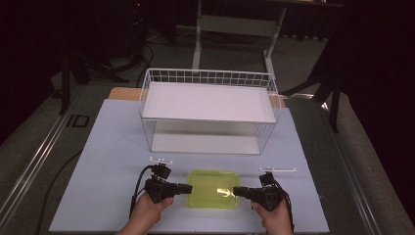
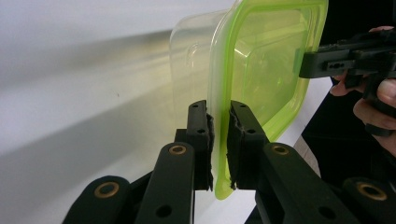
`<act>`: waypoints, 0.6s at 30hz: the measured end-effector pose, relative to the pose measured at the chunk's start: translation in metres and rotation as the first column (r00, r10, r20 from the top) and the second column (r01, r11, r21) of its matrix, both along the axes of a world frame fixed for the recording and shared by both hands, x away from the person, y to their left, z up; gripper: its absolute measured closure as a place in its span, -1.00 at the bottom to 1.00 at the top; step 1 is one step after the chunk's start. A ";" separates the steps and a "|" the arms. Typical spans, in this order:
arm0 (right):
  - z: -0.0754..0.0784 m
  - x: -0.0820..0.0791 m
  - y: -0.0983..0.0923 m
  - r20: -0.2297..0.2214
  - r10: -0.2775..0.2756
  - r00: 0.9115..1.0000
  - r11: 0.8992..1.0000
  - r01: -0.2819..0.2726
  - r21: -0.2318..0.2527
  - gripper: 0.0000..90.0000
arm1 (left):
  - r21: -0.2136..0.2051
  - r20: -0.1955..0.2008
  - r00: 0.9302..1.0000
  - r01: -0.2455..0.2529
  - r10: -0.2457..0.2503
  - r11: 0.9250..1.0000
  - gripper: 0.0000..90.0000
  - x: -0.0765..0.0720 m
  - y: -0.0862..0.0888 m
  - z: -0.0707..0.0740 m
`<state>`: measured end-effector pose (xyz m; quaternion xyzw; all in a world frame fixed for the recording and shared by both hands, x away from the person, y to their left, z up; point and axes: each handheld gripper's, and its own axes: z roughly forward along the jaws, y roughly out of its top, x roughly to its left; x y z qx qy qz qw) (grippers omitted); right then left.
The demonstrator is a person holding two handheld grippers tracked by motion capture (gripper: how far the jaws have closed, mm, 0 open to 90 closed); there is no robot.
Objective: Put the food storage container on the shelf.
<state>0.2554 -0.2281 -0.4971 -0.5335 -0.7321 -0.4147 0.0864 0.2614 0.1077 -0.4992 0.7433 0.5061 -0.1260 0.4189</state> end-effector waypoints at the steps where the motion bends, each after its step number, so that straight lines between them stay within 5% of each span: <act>1: 0.002 0.002 0.000 0.007 -0.002 1.000 1.000 0.002 0.000 0.79 | -0.002 0.008 1.000 -0.004 0.004 1.000 0.81 0.001 0.000 0.002; 11: 0.024 0.026 0.007 0.113 -0.033 0.993 0.999 0.033 0.000 0.79 | -0.024 0.093 0.994 -0.058 0.059 0.998 0.81 0.022 0.005 0.023; 18: 0.025 0.046 0.012 0.153 -0.056 0.987 0.998 0.054 0.016 0.78 | -0.036 0.159 0.982 -0.097 0.102 0.995 0.81 0.035 0.009 0.026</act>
